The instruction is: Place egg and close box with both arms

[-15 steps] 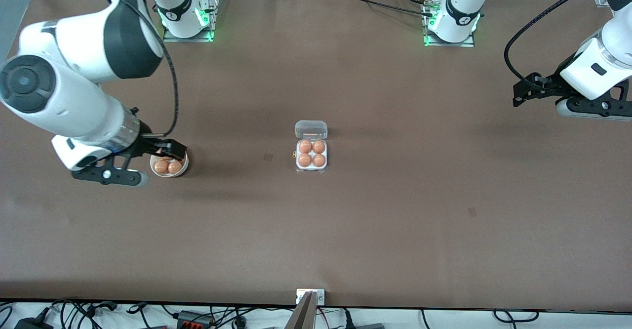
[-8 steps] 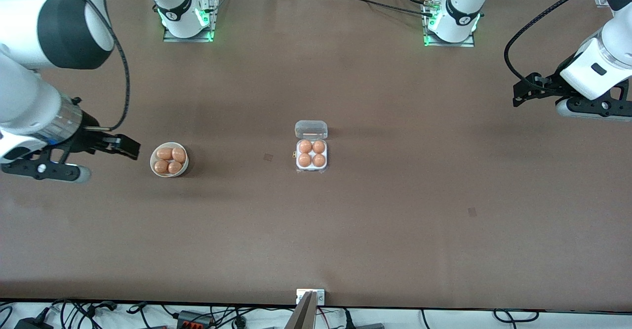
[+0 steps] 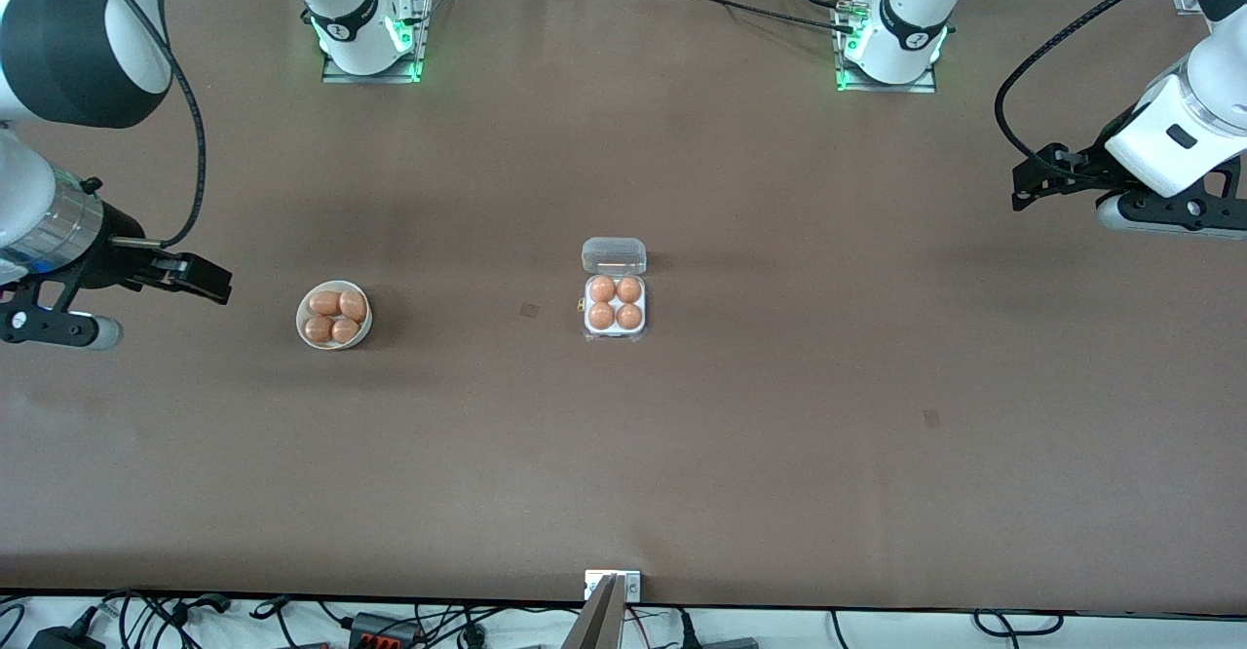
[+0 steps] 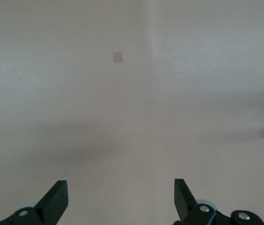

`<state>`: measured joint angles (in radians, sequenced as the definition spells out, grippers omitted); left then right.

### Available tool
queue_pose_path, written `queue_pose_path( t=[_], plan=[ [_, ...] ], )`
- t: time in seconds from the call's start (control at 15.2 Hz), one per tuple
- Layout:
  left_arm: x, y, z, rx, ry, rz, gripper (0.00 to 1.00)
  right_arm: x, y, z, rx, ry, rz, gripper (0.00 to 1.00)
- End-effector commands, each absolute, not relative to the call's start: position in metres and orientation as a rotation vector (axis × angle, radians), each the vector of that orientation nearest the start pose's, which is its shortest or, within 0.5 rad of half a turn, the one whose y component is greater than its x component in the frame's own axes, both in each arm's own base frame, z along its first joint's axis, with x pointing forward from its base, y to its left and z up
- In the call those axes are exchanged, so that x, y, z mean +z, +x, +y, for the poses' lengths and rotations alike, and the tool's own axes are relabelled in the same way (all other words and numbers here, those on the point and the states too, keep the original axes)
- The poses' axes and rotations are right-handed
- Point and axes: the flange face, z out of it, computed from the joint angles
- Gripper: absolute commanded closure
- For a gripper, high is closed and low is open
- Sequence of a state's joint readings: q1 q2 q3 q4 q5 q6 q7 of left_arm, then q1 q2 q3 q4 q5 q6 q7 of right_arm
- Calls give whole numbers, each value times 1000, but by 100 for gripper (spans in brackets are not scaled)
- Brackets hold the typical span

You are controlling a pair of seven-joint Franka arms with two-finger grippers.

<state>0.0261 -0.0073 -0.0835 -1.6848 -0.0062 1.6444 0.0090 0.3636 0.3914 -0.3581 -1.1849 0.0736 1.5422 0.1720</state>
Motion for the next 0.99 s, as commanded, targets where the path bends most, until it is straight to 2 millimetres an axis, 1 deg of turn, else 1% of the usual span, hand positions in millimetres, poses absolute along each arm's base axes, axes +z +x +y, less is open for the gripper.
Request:
queue_pose_path(
  t=[0.0, 0.07, 0.13, 0.26, 0.33, 0.46, 0.59, 0.66, 0.73, 0.79, 0.86, 0.92],
  plan=[
    [590, 551, -29, 48, -3130, 90, 0, 593, 648, 32, -4, -3138, 211, 0],
    [590, 551, -29, 50, -3130, 90, 0, 597, 645, 21, -4, -3126, 225, 0],
    [590, 551, -29, 50, -3130, 90, 0, 597, 644, 10, 0, -3122, 214, 0],
    [590, 551, -29, 50, -3130, 90, 0, 601, 641, -11, -8, -3125, 141, 0],
    [590, 551, -29, 48, -3130, 90, 0, 599, 639, -21, 3, -3123, 132, 0],
    [590, 551, -30, 50, -3133, 87, 0, 604, 634, -27, -5, -3117, 145, 0],
    [581, 555, -34, 88, -3125, 102, 0, 610, 629, -31, -16, -3101, 166, 0],
    [575, 555, -41, 148, -3128, 118, 0, 610, 629, -30, -16, -3098, 164, 0],
    [564, 552, -43, 248, -3122, 125, 0, 610, 629, -30, -16, -3100, 164, 0],
    [559, 552, -38, 314, -3119, 125, 0, 608, 630, -30, -11, -3100, 164, 0],
    [553, 556, -35, 344, -3123, 121, 0, 607, 631, -28, -7, -3101, 159, 0],
    [548, 567, -36, 351, -3122, 137, 0, 607, 630, -25, -1, -3108, 151, 0]
  ],
)
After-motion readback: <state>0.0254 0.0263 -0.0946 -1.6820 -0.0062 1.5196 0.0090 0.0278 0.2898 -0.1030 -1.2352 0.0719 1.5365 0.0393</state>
